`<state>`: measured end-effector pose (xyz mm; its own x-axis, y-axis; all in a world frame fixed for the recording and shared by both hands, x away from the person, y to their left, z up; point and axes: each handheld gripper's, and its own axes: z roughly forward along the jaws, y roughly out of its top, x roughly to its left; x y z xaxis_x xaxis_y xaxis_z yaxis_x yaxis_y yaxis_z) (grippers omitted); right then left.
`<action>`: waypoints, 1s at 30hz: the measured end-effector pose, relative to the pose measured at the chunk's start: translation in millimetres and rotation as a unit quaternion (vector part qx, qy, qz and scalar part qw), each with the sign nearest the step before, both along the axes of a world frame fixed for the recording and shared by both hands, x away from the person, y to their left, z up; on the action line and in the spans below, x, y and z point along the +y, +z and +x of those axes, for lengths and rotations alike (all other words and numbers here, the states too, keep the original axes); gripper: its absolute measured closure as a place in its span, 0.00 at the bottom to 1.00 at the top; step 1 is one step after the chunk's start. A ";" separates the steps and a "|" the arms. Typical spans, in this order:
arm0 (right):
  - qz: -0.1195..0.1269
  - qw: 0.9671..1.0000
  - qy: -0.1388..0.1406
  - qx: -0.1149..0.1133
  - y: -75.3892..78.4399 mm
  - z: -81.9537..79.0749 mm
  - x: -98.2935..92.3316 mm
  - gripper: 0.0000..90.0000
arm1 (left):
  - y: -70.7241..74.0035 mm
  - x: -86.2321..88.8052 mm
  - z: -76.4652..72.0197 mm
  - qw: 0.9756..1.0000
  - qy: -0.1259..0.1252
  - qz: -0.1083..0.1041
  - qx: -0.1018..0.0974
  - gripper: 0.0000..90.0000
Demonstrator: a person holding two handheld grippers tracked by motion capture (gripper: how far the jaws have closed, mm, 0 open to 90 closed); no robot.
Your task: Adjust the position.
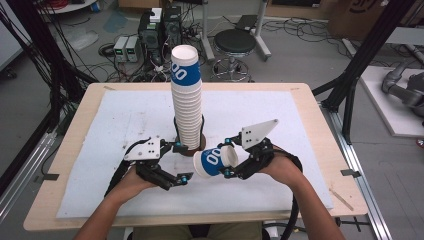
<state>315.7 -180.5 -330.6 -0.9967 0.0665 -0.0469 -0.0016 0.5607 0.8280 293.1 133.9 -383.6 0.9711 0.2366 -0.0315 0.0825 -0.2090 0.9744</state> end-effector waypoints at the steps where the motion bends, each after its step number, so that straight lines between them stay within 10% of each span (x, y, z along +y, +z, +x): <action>1: 0.007 1.000 -0.002 0.002 -1.1 -0.3 -1.6 0.34 | -0.5 0.0 -0.1 1.000 -0.001 -0.004 0.000 0.18; 30: 0.152 0.987 -0.016 0.042 -33.3 -3.0 -14.1 0.34 | -7.5 -19.8 0.9 0.997 -0.013 -0.078 -0.002 0.14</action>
